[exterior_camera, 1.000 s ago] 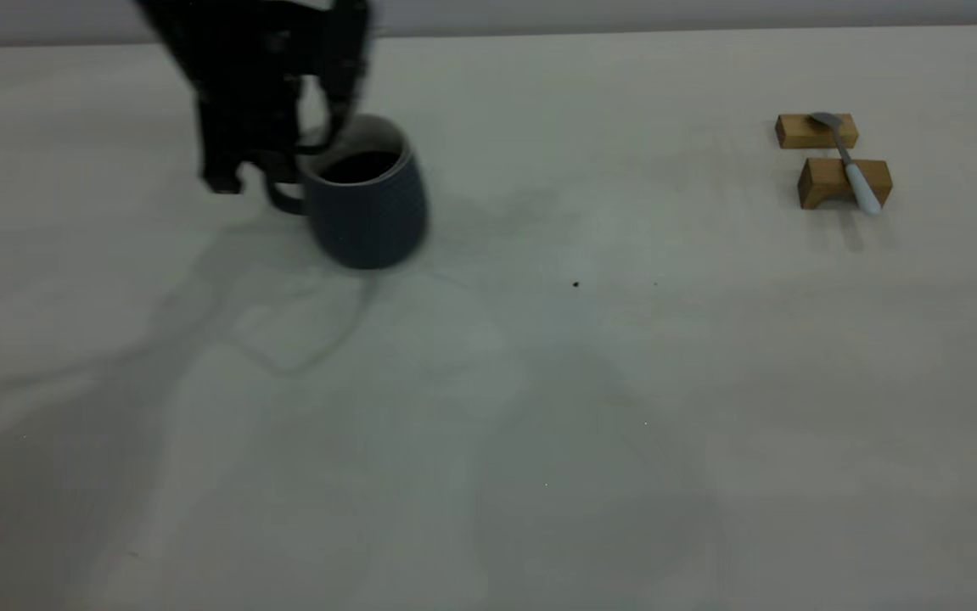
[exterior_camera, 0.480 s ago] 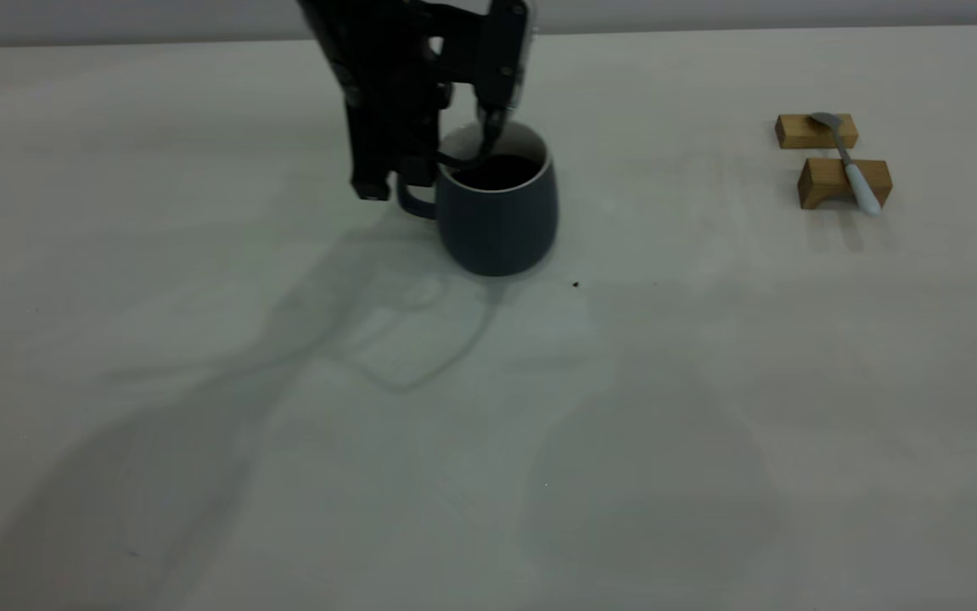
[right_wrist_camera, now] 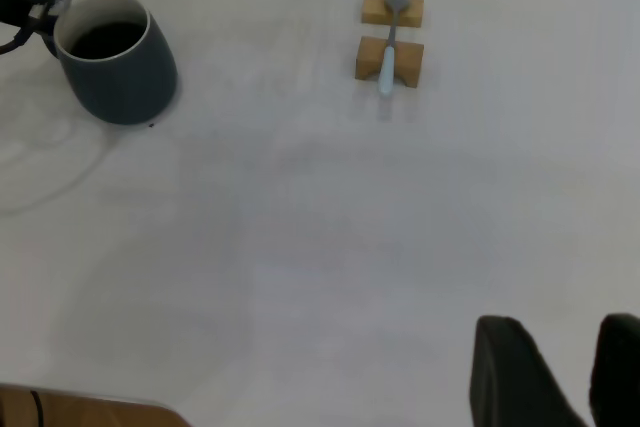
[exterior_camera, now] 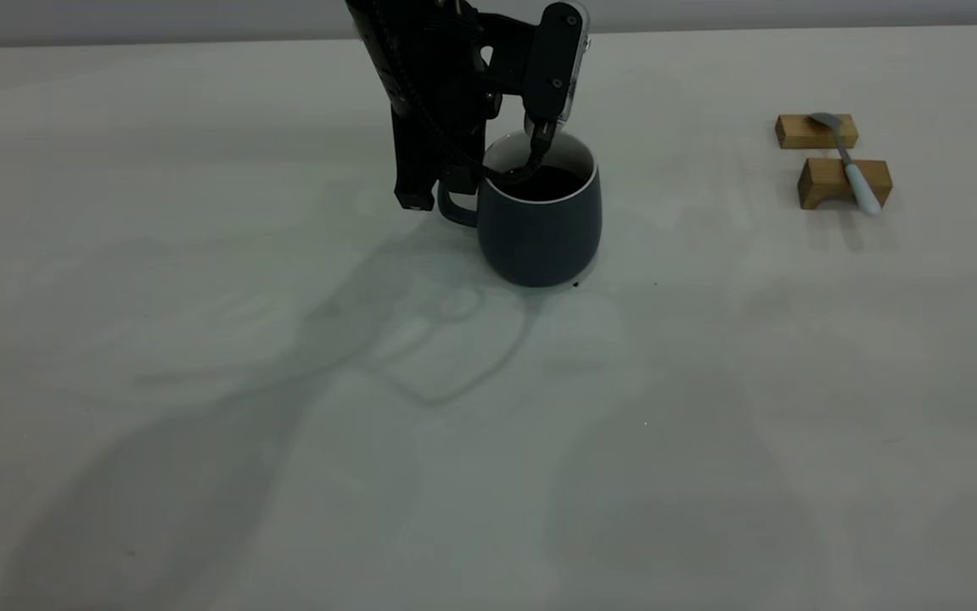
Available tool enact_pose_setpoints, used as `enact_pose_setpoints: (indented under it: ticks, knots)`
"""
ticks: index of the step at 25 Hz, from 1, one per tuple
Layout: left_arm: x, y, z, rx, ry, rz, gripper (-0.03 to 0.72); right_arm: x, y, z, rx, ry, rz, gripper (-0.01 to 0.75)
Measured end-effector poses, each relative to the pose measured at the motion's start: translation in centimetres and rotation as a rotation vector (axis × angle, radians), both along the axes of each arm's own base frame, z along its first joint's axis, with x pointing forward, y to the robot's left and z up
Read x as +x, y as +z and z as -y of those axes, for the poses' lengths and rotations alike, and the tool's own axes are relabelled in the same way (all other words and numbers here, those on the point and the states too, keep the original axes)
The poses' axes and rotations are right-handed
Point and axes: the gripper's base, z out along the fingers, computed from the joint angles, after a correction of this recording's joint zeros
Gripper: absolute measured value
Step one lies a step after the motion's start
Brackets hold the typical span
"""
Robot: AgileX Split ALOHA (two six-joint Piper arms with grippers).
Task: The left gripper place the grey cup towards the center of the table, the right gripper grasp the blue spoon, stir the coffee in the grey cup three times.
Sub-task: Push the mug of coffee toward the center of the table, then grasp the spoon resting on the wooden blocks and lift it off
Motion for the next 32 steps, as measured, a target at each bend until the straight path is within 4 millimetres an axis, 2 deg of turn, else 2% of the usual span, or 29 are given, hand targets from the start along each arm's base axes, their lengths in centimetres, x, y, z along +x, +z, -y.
enact_pose_setpoints:
  ticks: [5,7,10,12,14,16,18,21,25,28,32]
  knots:
    - [0.1,0.0,0.3,-0.014,-0.003,0.020,0.208,0.0,0.0,0.0,0.000,0.000,0.000,0.240]
    - [0.1,0.0,0.3,-0.020,0.007,0.021,0.235,0.0,0.0,0.0,0.000,0.000,0.000,0.240]
    - [0.2,0.0,0.3,-0.028,0.015,0.029,0.385,0.0,0.0,0.0,0.000,0.000,0.000,0.240]
    - [0.2,0.1,0.3,-0.030,0.017,0.031,0.524,0.0,0.0,0.0,0.000,0.000,0.000,0.240]
    - [0.2,0.2,0.4,-0.030,0.016,0.030,0.631,0.0,0.0,0.0,0.000,0.000,0.000,0.240]
    - [0.2,0.6,0.4,-0.030,0.014,0.037,0.675,0.0,0.0,0.0,0.000,0.000,0.000,0.240]
    - [0.2,1.6,0.4,-0.034,0.021,0.044,0.677,0.0,0.0,0.0,0.000,0.000,0.000,0.240]
    - [0.2,5.0,0.3,-0.070,0.092,0.054,0.652,0.0,0.0,0.0,0.000,0.000,0.000,0.240]
    - [-0.6,12.8,-0.3,-0.215,0.360,0.070,0.571,0.0,0.0,0.0,0.000,0.000,0.000,0.240]
    - [-2.2,19.3,-1.7,-0.343,0.599,0.067,0.504,0.0,0.0,0.0,0.000,0.000,0.000,0.240]
    - [-5.1,25.6,-3.9,-0.417,0.832,0.048,0.430,0.0,0.0,0.0,0.000,0.000,0.000,0.240]
